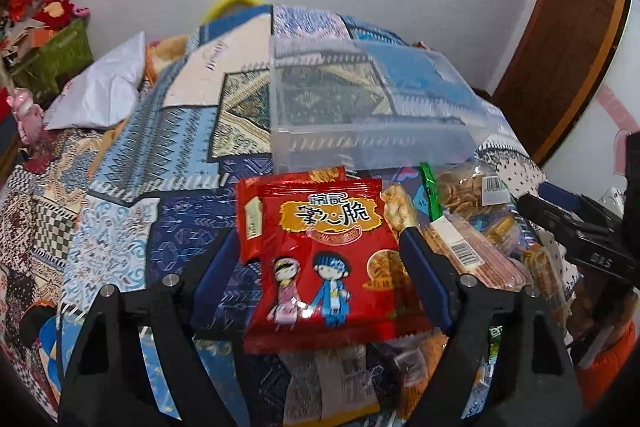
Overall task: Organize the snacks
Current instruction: 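Grasp the red snack bag with the left tool while the right tool grasps the clear green-zipper cookie bag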
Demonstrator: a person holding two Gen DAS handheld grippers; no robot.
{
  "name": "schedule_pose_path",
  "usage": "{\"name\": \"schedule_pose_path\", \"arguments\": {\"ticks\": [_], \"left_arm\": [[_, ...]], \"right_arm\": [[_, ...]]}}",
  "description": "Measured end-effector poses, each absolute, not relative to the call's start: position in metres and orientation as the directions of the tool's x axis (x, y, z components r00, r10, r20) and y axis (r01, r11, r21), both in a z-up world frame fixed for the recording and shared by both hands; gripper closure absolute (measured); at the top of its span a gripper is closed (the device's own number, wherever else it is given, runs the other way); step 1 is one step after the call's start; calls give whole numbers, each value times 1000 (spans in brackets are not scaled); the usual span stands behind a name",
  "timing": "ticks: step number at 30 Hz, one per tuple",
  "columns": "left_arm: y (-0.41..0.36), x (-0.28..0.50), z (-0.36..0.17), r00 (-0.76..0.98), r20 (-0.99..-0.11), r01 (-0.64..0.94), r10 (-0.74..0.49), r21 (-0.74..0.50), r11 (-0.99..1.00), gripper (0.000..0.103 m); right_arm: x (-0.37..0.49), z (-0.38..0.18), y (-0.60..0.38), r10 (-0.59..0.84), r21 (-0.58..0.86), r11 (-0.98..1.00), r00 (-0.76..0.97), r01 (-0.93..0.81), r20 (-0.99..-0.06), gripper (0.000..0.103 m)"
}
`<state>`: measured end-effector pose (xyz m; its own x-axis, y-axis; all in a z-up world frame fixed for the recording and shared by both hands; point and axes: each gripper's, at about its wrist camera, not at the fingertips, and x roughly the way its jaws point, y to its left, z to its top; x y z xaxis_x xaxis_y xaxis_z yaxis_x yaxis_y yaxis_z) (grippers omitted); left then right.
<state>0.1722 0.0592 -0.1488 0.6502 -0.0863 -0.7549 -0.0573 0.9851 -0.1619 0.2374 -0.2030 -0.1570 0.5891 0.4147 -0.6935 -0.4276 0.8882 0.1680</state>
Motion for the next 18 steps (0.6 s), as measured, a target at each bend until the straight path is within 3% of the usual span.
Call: {"name": "schedule_pose_path", "arguments": {"ticks": [4, 18], "left_arm": [[54, 186, -158, 591, -796, -20, -133, -179, 984, 21], [47, 193, -174, 564, -824, -4, -57, -72, 997, 21]], "right_arm": [[259, -167, -193, 427, 177, 873, 534, -455, -730, 18], [295, -186, -174, 380, 132, 833, 383, -537, -842, 21]]}}
